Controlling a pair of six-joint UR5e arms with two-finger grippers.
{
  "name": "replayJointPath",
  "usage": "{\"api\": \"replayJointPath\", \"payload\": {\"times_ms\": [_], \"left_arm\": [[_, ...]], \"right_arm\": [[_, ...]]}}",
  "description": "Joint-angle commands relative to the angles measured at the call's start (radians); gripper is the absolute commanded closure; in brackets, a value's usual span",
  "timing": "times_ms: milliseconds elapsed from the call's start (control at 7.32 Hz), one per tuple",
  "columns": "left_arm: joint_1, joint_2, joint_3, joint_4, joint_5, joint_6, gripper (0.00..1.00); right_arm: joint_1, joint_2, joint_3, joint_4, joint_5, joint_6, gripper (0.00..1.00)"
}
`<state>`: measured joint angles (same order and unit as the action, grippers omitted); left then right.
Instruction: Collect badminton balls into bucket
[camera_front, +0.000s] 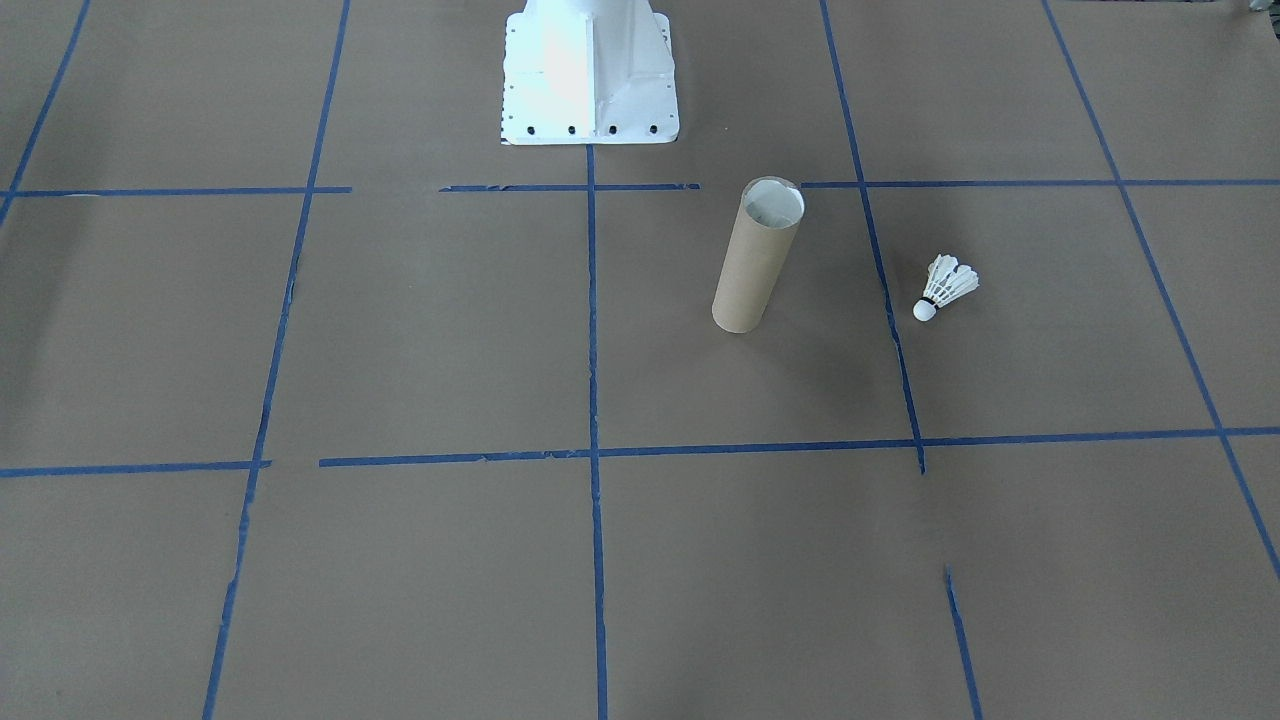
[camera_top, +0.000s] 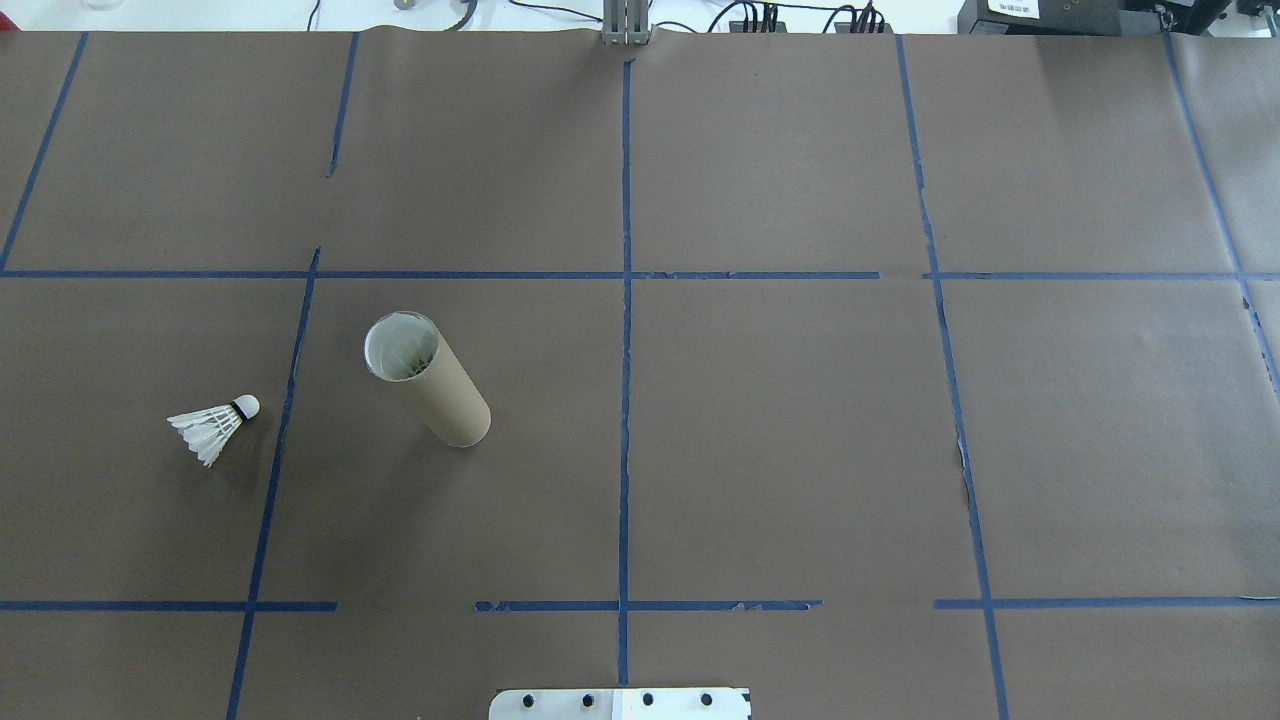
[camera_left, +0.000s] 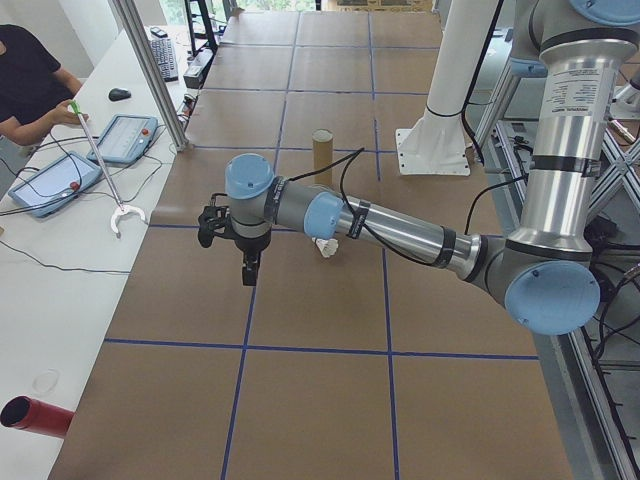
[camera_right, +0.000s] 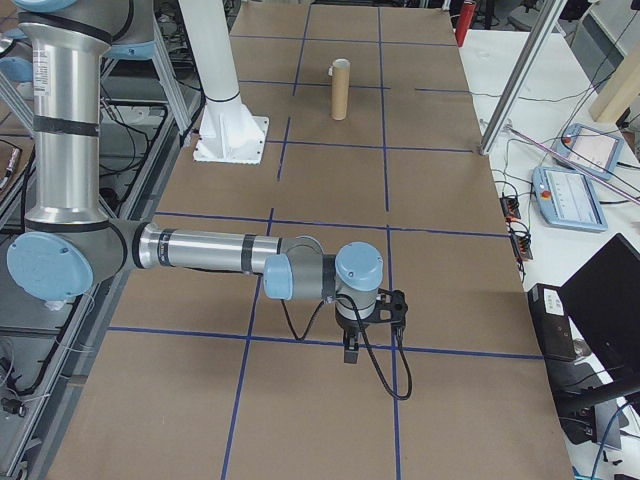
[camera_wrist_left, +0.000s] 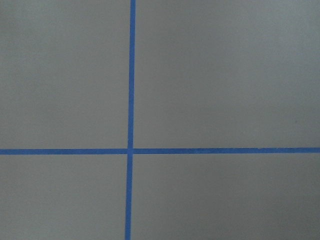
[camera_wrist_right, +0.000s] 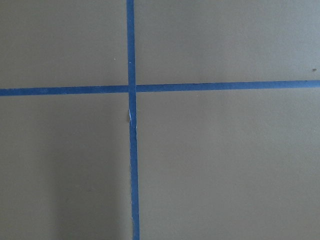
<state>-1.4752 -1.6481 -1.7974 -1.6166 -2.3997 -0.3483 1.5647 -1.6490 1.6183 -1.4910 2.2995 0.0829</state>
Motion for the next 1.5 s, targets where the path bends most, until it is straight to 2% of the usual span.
{"api": "replayJointPath", "payload": {"times_ms": [0, 137, 273, 410, 547, 683, 957, 1367], "left_arm": [[0.056, 0.052, -0.010, -0.183, -0.051, -0.168, 0.00], [0.097, 0.113, -0.010, -0.376, -0.052, -0.314, 0.00], [0.164, 0.181, 0.010, -0.619, -0.049, -0.477, 0.00], [0.182, 0.248, 0.076, -0.881, -0.047, -0.550, 0.00], [0.184, 0.276, 0.173, -1.096, -0.050, -0.592, 0.00], [0.185, 0.290, 0.181, -1.202, -0.050, -0.695, 0.00], [0.225, 0.309, 0.175, -1.247, -0.050, -0.777, 0.00], [0.326, 0.309, 0.174, -1.321, 0.011, -0.930, 0.00]], "right_arm": [[0.000, 0.000, 0.000, 0.000, 0.000, 0.000, 0.00], [0.000, 0.000, 0.000, 0.000, 0.000, 0.000, 0.00], [0.000, 0.000, 0.000, 0.000, 0.000, 0.000, 0.00], [0.000, 0.000, 0.000, 0.000, 0.000, 0.000, 0.00], [0.000, 0.000, 0.000, 0.000, 0.000, 0.000, 0.00], [0.000, 0.000, 0.000, 0.000, 0.000, 0.000, 0.00], [0.000, 0.000, 0.000, 0.000, 0.000, 0.000, 0.00], [0.000, 0.000, 0.000, 0.000, 0.000, 0.000, 0.00]]}}
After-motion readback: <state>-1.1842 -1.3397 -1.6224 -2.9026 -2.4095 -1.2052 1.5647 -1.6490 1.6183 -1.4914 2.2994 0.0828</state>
